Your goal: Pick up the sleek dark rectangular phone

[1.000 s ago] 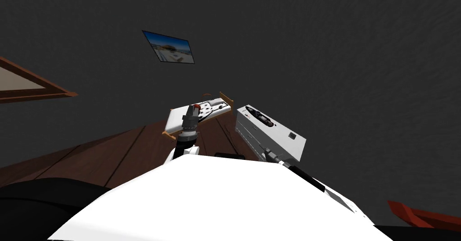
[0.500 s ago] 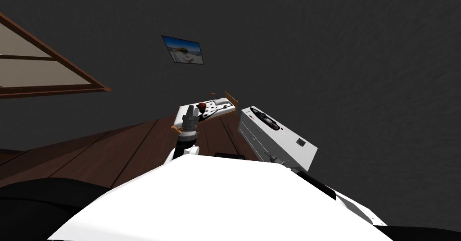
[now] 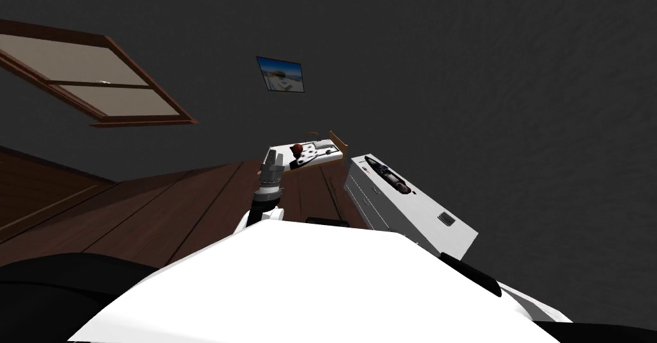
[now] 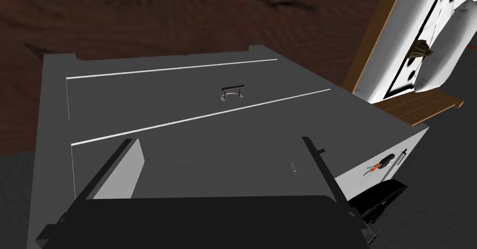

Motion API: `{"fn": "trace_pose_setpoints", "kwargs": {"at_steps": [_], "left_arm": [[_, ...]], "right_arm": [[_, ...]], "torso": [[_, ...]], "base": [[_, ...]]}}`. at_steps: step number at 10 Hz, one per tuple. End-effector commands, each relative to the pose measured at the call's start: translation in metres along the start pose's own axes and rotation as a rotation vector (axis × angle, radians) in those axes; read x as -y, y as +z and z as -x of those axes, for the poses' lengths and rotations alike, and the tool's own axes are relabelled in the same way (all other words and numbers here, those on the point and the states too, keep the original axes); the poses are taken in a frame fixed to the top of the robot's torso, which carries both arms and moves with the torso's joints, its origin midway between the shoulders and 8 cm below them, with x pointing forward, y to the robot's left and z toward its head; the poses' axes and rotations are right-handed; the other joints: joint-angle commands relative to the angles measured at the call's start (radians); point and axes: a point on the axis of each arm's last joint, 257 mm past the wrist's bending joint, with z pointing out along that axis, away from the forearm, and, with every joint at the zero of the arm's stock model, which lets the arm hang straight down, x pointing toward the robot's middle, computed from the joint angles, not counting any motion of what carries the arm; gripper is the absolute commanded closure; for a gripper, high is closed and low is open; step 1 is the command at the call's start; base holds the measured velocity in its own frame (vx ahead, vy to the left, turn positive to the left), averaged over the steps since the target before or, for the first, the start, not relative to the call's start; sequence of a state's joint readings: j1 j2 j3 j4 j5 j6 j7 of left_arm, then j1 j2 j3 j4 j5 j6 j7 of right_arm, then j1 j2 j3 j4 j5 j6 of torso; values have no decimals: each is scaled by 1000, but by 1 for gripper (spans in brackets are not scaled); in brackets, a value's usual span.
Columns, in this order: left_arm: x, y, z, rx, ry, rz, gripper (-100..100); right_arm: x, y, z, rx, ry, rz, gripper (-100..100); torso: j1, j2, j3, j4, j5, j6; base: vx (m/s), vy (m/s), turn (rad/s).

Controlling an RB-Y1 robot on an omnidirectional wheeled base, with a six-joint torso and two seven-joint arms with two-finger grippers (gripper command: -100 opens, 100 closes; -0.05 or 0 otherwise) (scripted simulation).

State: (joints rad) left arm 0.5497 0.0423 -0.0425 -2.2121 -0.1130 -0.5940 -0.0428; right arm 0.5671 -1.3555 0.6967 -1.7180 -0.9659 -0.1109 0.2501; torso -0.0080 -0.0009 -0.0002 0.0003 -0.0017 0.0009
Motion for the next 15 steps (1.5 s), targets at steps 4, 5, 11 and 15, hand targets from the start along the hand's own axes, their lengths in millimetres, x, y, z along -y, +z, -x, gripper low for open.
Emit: {"fn": "trace_pose_setpoints", "kwargs": {"at_steps": [4,5,11,15], "left_arm": [[0,0,0,0,0,0,0],[0,0,0,0,0,0,0],[0,0,0,0,0,0,0],[0,0,0,0,0,0,0]], "right_arm": [[72,-34,30,31,31,-194,-100],[73,-34,30,32,40,-194,-100],[154,-83,69,105,111,-410,-100],[188,-107,78,139,160,-490,-100]], "torso": [[0,0,0,0,0,1],[-1,-1,-1,0,0,0],[-9,-2,-1,0,-2,0],[1,-2,-1,0,0,1]], "base": [[10,-61,224],[3,-73,148],[12,-138,233],[15,-61,97]]}}
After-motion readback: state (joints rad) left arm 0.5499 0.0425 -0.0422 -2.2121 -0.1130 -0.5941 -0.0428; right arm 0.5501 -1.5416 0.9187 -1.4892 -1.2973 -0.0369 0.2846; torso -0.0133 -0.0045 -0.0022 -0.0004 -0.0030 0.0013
